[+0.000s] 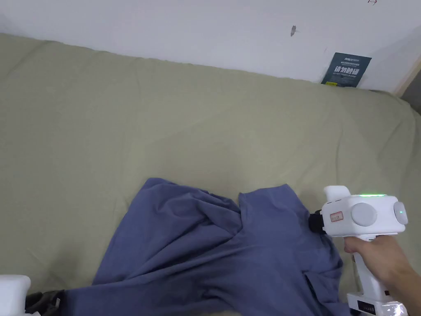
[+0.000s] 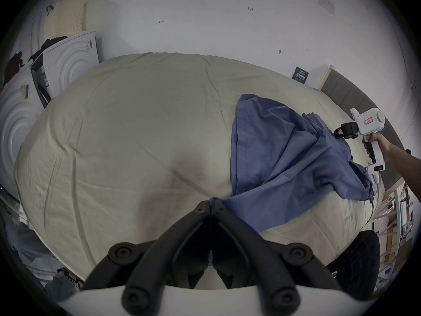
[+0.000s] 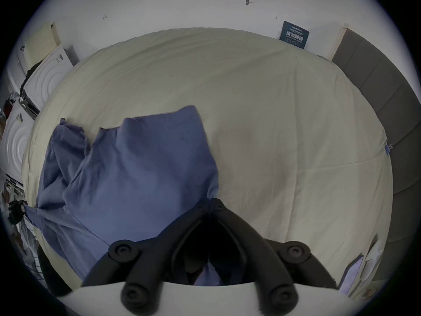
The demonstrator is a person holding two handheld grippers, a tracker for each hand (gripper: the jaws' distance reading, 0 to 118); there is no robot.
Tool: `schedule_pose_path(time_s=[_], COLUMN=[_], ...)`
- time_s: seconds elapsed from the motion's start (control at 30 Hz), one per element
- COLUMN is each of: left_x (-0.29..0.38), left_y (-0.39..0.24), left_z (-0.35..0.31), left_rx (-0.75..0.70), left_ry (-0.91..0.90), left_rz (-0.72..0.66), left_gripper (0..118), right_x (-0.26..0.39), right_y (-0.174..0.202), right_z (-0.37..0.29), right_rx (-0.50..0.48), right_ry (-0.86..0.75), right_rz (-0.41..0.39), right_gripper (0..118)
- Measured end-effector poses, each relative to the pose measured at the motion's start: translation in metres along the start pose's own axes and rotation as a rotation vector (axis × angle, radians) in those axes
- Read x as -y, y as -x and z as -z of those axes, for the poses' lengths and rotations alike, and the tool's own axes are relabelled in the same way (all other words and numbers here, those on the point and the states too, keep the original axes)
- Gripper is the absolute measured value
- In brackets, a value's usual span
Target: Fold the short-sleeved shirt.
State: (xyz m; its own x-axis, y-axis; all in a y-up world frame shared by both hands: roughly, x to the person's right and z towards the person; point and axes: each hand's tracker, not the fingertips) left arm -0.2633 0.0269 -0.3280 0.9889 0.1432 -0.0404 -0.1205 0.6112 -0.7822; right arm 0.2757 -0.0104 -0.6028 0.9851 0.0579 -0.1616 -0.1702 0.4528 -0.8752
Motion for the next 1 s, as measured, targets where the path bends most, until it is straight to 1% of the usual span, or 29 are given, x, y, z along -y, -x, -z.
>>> schedule_pose_path(time_s=[0.03, 0.07, 0.1, 0.13, 0.17, 0.2, 0.27, 0.3, 0.33, 0.37, 0.4, 0.43, 0.47, 0.57, 0.6, 0.7, 0.73, 0.8, 0.9, 0.97, 1.0], left_x=[-0.001, -0.001, -0.002, -0.001, -0.001, -0.001, -0.001, -0.002, -0.005, -0.008, -0.011, -0.018, -0.026, -0.054, -0.065, -0.097, -0.108, -0.130, -0.166, -0.188, -0.203], left_y=[0.000, 0.000, 0.000, 0.000, 0.000, 0.001, 0.001, 0.003, 0.003, 0.003, 0.006, 0.005, 0.002, -0.004, -0.005, -0.012, -0.015, -0.028, -0.036, -0.047, -0.050], left_z=[0.000, 0.001, 0.002, 0.003, 0.003, 0.004, 0.005, 0.005, 0.003, 0.001, 0.000, -0.005, -0.010, -0.028, -0.036, -0.054, -0.060, -0.076, -0.103, -0.122, -0.133], left_rx=[0.004, 0.006, 0.010, 0.009, 0.010, 0.015, 0.021, 0.032, 0.041, 0.055, 0.075, 0.077, 0.081, 0.113, 0.131, 0.157, 0.164, 0.169, 0.205, 0.194, 0.206], left_ry=[-0.001, -0.001, 0.001, 0.000, 0.000, 0.005, 0.000, 0.003, -0.006, -0.019, -0.030, -0.042, -0.068, -0.145, -0.169, -0.245, -0.264, -0.314, -0.400, -0.454, -0.497], left_rz=[-0.006, -0.012, -0.013, -0.014, -0.016, -0.022, -0.042, -0.058, -0.077, -0.090, -0.097, -0.090, -0.083, -0.079, -0.083, -0.081, -0.072, -0.062, -0.071, -0.051, -0.049], left_gripper=[0, 0, 0, 0, 0, 0, 0, 0, 0, 0, 0, 0, 0, 0, 0, 0, 0, 0, 0, 0, 0], right_x=[0.000, 0.008, 0.009, 0.011, 0.011, 0.012, 0.011, 0.010, 0.010, 0.009, 0.008, 0.007, 0.019, 0.024, 0.009, -0.007, 0.000, -0.010, -0.022, -0.035, -0.037], right_y=[0.003, 0.016, 0.019, 0.025, 0.028, 0.012, 0.010, 0.010, -0.002, -0.004, -0.004, -0.003, 0.017, 0.032, 0.008, 0.001, 0.013, 0.014, 0.020, 0.015, 0.019], right_z=[-0.002, -0.027, -0.031, -0.039, -0.047, -0.043, -0.060, -0.072, -0.068, -0.078, -0.091, -0.104, -0.148, -0.207, -0.193, -0.232, -0.254, -0.280, -0.316, -0.340, -0.355], right_rx=[-0.064, -0.126, -0.158, -0.113, -0.093, -0.113, -0.150, -0.162, -0.180, -0.195, -0.203, -0.204, -0.146, -0.158, -0.203, -0.228, -0.196, -0.182, -0.127, -0.141, -0.130], right_ry=[-0.012, 0.010, 0.037, 0.010, -0.022, -0.031, -0.072, -0.095, -0.117, -0.138, -0.165, -0.191, -0.266, -0.349, -0.324, -0.383, -0.423, -0.464, -0.551, -0.588, -0.623], right_rz=[0.040, 0.066, 0.090, 0.065, 0.053, 0.078, 0.130, 0.142, 0.157, 0.167, 0.161, 0.146, 0.144, 0.130, 0.170, 0.170, 0.169, 0.144, 0.101, 0.117, 0.126], right_gripper=[0, 0, 0, 0, 0, 0, 0, 0, 0, 0, 0, 0, 0, 0, 0, 0, 0, 0, 0, 0, 0])
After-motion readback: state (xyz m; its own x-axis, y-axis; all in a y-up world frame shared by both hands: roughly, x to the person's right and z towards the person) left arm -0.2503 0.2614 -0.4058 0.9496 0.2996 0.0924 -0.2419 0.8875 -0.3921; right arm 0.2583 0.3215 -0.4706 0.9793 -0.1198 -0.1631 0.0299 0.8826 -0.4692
